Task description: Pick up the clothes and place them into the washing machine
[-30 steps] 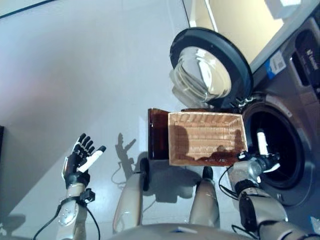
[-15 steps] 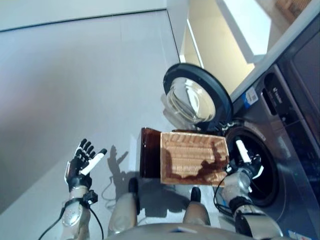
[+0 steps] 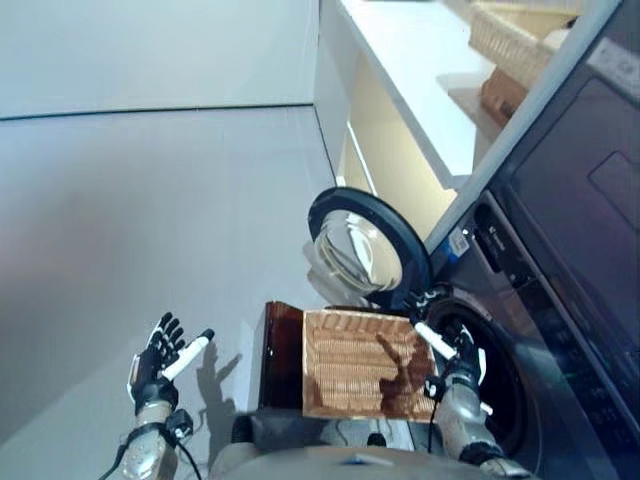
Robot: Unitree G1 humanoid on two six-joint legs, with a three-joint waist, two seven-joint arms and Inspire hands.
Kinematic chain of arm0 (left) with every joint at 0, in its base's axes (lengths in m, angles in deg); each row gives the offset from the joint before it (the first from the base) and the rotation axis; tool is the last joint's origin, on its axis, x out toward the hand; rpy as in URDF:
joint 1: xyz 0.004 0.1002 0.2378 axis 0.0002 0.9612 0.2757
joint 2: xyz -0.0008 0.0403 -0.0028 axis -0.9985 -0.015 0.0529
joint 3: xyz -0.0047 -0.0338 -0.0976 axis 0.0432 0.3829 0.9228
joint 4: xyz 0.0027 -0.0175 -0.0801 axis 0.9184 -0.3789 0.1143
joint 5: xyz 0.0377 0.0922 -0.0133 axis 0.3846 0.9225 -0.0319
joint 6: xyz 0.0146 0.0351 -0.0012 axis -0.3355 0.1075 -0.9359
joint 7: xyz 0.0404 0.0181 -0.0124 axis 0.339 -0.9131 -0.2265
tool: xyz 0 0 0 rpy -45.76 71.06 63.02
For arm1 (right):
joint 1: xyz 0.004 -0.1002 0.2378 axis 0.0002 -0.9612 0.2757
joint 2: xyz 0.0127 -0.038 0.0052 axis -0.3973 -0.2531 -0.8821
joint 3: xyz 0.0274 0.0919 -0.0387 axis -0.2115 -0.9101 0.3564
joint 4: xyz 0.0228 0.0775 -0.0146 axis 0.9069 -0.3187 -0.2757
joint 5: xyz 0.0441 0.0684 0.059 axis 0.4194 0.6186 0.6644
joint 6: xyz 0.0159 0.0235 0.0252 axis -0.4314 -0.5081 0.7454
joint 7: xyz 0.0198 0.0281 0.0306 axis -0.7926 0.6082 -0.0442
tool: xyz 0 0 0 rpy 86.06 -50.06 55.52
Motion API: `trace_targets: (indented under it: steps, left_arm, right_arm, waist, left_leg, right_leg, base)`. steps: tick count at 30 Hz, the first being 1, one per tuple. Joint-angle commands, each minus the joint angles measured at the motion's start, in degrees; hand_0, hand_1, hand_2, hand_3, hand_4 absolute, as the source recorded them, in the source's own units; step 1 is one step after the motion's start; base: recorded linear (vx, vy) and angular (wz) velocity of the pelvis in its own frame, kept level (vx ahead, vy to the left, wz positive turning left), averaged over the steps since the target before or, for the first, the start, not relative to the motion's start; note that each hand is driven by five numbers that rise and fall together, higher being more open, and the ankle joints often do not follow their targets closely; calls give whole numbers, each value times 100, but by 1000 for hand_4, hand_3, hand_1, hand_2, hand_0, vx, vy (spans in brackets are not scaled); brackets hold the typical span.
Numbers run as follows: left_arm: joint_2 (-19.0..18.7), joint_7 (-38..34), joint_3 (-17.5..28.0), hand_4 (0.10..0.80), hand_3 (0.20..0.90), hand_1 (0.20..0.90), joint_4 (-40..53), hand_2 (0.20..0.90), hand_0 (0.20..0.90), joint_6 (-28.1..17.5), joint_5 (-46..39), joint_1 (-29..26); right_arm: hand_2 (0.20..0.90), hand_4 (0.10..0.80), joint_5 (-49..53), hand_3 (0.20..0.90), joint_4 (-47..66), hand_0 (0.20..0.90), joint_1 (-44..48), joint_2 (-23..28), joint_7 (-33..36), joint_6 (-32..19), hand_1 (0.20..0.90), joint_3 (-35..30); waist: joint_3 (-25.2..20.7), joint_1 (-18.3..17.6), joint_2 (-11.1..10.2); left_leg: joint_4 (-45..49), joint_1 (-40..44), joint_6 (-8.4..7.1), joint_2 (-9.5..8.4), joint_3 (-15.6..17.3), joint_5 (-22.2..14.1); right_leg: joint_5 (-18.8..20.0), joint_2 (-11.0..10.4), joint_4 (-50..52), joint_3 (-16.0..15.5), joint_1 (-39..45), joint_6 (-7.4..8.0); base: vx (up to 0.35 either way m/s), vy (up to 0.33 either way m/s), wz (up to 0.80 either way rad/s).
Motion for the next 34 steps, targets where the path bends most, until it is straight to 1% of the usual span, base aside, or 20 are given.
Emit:
trace_targets:
  steps: [1, 4, 7, 9, 13, 18, 34]
  left_arm:
    - [-165, -100, 104, 800, 900, 900, 108, 900, 900, -404, 345, -366]
    - [-165, -155, 90, 800, 900, 900, 63, 900, 900, -388, 411, -386]
    - [-169, -235, 63, 800, 900, 900, -177, 900, 900, -371, 488, -492]
    - [-177, -246, 34, 800, 900, 900, -223, 900, 900, -362, 507, -508]
    - [-153, -258, -45, 800, 900, 900, -369, 900, 900, -319, 546, -528]
    - [-96, -210, -156, 800, 900, 900, -401, 900, 900, -327, 469, -514]
    - [-77, -236, -258, 800, 900, 900, -454, 900, 900, -282, 518, -556]
  right_arm:
    - [900, 800, -1047, 900, 563, 900, 185, 490, 68, -153, 900, 179]
    - [900, 800, -1262, 900, 525, 900, 113, 518, 63, -100, 900, 250]
    - [900, 800, -1400, 900, 502, 900, -36, 471, -62, -45, 900, 343]
    - [900, 800, -1354, 900, 637, 900, -151, 433, -123, -46, 900, 351]
    - [900, 800, -1324, 900, 523, 900, -239, 337, -149, -38, 900, 350]
    - [900, 800, -1268, 900, 644, 900, -304, 243, -213, -90, 900, 461]
    - [900, 800, -1221, 900, 574, 900, -371, 170, -213, -74, 900, 526]
  waist:
    - [-133, 67, 32]
    - [-184, 76, 13]
    - [-282, 52, -4]
    - [-313, 28, -16]
    - [-351, 17, -13]
    - [-434, -5, -6]
    - [-471, -27, -13]
  left_leg:
    - [-40, -94, -9, 47, -107, -6]
    - [-40, -50, -5, 45, -104, -5]
    - [-40, 27, -10, 65, -80, -21]
    - [-40, 59, -11, 71, -77, -22]
    - [-40, 85, -18, 80, -89, -26]
    - [-40, 99, -38, 115, -51, -30]
    - [-40, 183, -28, 145, -70, -36]
  right_leg:
    - [653, -137, 129, -303, -306, 38]
    - [696, -126, 113, -300, -278, 41]
    - [702, -114, 86, -287, -220, 49]
    - [706, -104, 95, -279, -198, 53]
    - [695, -75, 57, -256, -144, 35]
    - [671, -3, -101, -262, -125, 2]
    - [620, 47, -77, -260, -39, -30]
  base:
    - [0, 0, 0]
    - [-10, 0, -5]
    - [-2, 3, -2]
    - [0, 0, 0]
    - [0, 2, -1]
    - [0, 0, 0]
    - [0, -3, -3]
